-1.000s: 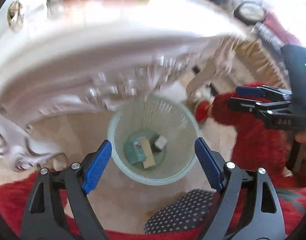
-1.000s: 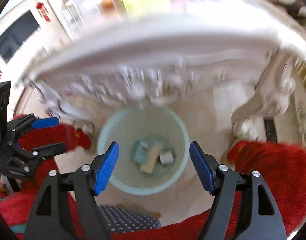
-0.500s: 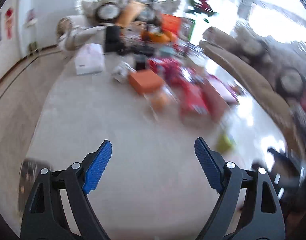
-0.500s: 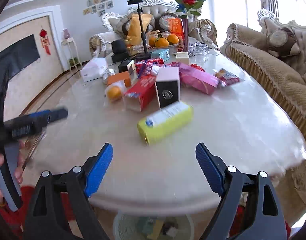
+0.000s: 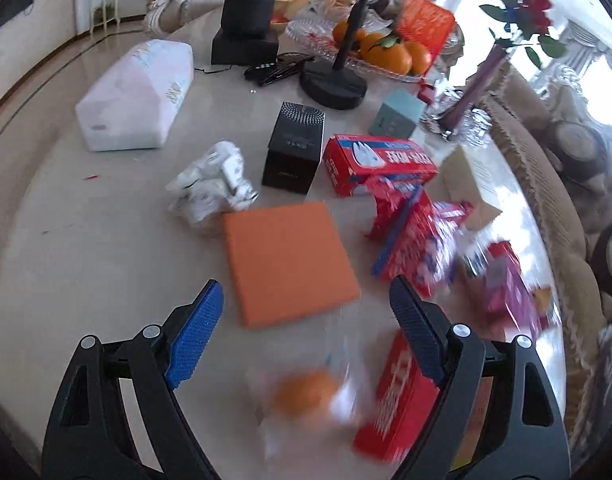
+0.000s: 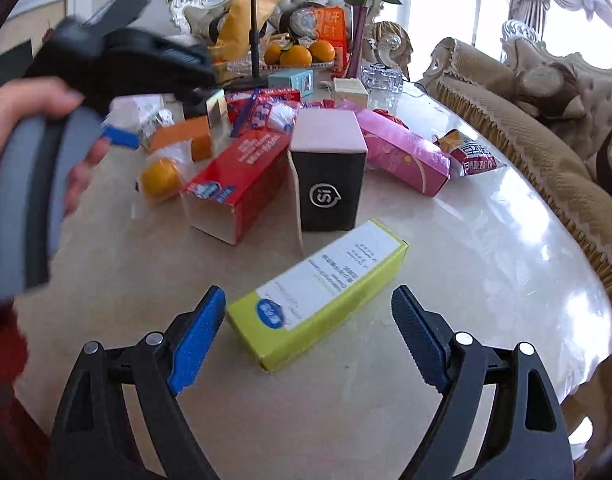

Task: Collect trash
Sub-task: 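Grasp the orange box with the left tool while the right grasps the yellow-green box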

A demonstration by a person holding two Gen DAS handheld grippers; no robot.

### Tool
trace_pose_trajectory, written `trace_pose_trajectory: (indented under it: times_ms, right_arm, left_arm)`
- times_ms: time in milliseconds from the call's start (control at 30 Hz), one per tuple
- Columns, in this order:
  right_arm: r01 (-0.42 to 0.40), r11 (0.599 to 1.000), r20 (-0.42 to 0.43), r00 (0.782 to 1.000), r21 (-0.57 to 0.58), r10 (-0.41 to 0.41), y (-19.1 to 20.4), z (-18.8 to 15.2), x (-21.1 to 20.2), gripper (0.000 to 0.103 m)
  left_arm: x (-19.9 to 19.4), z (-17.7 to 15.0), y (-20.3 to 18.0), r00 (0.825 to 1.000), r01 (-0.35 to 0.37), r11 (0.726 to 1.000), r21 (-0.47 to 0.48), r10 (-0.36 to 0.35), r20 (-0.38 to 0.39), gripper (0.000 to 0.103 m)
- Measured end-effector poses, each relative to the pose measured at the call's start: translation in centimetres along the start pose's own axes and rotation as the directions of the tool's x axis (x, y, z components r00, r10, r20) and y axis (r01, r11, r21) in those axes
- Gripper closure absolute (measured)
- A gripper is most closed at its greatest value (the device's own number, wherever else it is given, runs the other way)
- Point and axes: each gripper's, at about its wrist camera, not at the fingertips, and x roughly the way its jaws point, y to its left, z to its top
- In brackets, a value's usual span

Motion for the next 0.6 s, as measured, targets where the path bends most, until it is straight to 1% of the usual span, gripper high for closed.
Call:
trace_pose_trajectory:
  times_ms: [100,200,300,367,400,467,533,600]
  right_arm:
    - [-0.016,1.0,-0.028,0.999,0.021,0.017,-0.5,0.1,0.9,0.022]
    - [-0.015,0.999,-0.041,0.999,0.03,0.016,-0.7,0.2,1.4,0.022]
    - [-0.012,1.0,-0.055,0.998,0.003,0.012,-0.8,0.4,1.3,0.022]
    - [0.015,1.0,-0.063,0.998,-0.006,-0.016,-1.6,0.5,1.1,0.022]
    - [0.018,1.0,-0.06,0.998,0.0,-0.018,-2.2,0.5,1.0,0.022]
    - [0.006,1.0,-0.056,0.998,0.025,-0.005,-3.7,0.4,0.9,0.022]
    - [0.028,0.999,-0.065,0.998,0.037,-0.026,-5.1,0.0,1.0,0.022]
    - [0.01,0.998,-0.061,0.998,0.057,-0.006,-5.9,-0.1,1.1,0.022]
  left_arm:
    - [2.2,0.9,-0.5,0.998,-0.066,0.998,-0.001,0.066,-0.025,0.02]
    - [3.2,1.5,-0.4,0.995,-0.09,0.996,-0.005,0.089,-0.039,0.02]
    - [4.1,1.5,-0.1,0.991,-0.115,0.993,0.02,0.116,-0.068,0.02]
    - [4.0,1.5,-0.1,0.991,-0.116,0.992,0.045,0.119,-0.055,0.019]
    - [4.1,1.5,0.0,0.992,-0.112,0.993,0.042,0.114,-0.057,0.019]
    - [4.1,1.6,0.3,0.992,-0.109,0.994,0.031,0.111,-0.061,0.019]
    - [4.1,1.6,0.2,0.992,-0.113,0.993,0.034,0.115,-0.061,0.019]
    - [4.1,1.5,0.0,0.99,-0.123,0.991,0.047,0.125,-0.059,0.019]
